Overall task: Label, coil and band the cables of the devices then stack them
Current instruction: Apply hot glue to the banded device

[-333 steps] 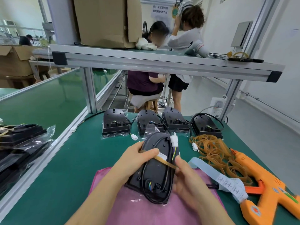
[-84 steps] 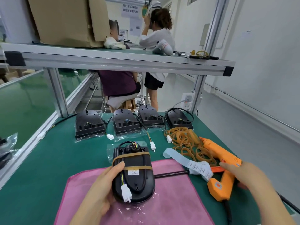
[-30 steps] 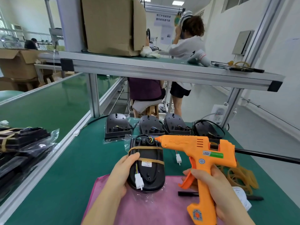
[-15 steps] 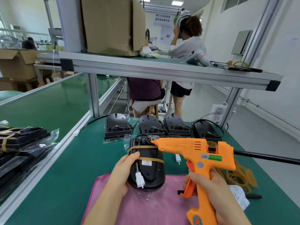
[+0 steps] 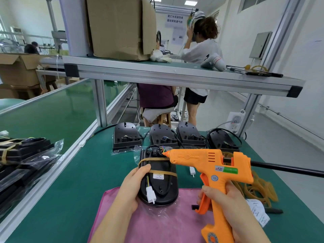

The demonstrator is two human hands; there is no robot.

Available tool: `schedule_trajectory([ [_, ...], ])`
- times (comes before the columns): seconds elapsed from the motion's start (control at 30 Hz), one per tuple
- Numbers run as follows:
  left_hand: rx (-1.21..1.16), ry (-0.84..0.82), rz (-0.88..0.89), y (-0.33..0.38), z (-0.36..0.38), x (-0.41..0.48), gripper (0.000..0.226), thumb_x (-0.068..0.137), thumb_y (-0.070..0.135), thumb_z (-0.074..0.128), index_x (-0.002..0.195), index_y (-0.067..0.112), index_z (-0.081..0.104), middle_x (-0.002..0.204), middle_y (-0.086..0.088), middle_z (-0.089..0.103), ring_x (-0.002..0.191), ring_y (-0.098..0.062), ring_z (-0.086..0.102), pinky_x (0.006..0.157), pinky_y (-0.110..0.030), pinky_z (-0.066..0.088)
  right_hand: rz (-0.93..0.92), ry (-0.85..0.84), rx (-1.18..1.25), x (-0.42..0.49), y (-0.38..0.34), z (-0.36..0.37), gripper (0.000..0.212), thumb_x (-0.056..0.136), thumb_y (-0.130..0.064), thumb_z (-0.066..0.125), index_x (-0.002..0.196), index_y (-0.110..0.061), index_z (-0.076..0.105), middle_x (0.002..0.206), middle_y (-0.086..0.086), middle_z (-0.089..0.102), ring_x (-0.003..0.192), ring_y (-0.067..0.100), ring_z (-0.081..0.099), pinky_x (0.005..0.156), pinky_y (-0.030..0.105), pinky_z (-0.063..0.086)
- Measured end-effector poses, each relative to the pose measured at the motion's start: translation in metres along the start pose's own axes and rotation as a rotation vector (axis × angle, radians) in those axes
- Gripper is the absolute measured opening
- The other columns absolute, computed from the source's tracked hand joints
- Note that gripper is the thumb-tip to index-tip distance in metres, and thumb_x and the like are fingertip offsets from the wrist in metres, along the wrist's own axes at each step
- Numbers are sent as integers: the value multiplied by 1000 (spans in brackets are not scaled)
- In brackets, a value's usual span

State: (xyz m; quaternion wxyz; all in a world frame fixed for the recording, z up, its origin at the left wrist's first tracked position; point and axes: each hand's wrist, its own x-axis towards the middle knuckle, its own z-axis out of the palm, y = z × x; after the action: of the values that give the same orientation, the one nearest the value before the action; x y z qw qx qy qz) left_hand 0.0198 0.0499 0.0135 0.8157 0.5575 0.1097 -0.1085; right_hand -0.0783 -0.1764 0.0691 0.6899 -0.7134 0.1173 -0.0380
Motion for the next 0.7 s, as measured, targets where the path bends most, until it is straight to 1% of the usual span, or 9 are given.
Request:
schedule_trajectory([
  [0.1, -1, 4, -4, 1, -1, -1, 27, 82, 28, 71, 100, 8, 68, 94, -16, 75, 79, -29, 72, 88, -50, 54, -8, 12, -30, 0, 2, -3, 25, 82, -13, 69, 105, -10, 60, 78, 15, 73, 72, 30, 72, 67, 42, 57],
  [0.17, -2, 5, -11, 1, -1, -2, 26, 81, 27, 72, 99, 8, 69, 94, -16, 75, 79, -29, 72, 89, -50, 54, -7, 20, -41, 1, 2, -4, 26, 82, -14, 69, 106, -11, 59, 78, 14, 74, 73, 30, 72, 70, 44, 57],
  [0.23, -3, 2, -19, 1, -1, -4, 26, 81, 27, 72, 99, 8, 70, 95, -16, 75, 80, -29, 72, 91, -51, 54, 5, 25, -28, 1, 0, -5, 28, 83, -12, 68, 108, -10, 58, 77, 16, 73, 73, 31, 72, 68, 45, 57],
  [0.33, -6, -4, -32, 1, -1, -6, 28, 81, 27, 72, 101, 8, 69, 97, -17, 75, 83, -31, 71, 92, -52, 53, 23, 35, 10, -1, -3, -5, 28, 83, -9, 68, 108, -8, 58, 77, 18, 72, 69, 33, 72, 59, 38, 56],
  [0.37, -7, -6, -36, 1, -1, -7, 29, 81, 27, 72, 101, 8, 69, 97, -17, 75, 83, -31, 71, 92, -52, 54, 25, 43, 22, -1, -4, -5, 28, 83, -9, 68, 109, -8, 58, 77, 18, 72, 69, 33, 72, 58, 38, 56],
  [0.53, -3, -19, -38, -1, 2, -9, 29, 81, 27, 71, 102, 7, 69, 96, -16, 75, 80, -28, 73, 83, -43, 57, 26, 43, 37, 0, -5, -4, 29, 83, -10, 68, 110, -5, 57, 78, 19, 72, 71, 34, 71, 64, 42, 56],
  [0.63, -4, -15, -42, -1, 2, -10, 31, 82, 28, 71, 104, 7, 69, 97, -16, 75, 83, -30, 73, 88, -46, 56, 43, 21, 80, -2, -4, -5, 29, 83, -11, 68, 109, -6, 58, 81, 18, 73, 73, 33, 72, 61, 39, 57],
  [0.7, -11, 0, -48, -1, 0, -11, 34, 82, 28, 71, 107, 6, 69, 99, -16, 75, 91, -33, 72, 92, -50, 54, 36, 25, 142, 0, -4, -12, 27, 82, -10, 67, 108, -7, 59, 85, 17, 74, 76, 32, 73, 58, 35, 58],
])
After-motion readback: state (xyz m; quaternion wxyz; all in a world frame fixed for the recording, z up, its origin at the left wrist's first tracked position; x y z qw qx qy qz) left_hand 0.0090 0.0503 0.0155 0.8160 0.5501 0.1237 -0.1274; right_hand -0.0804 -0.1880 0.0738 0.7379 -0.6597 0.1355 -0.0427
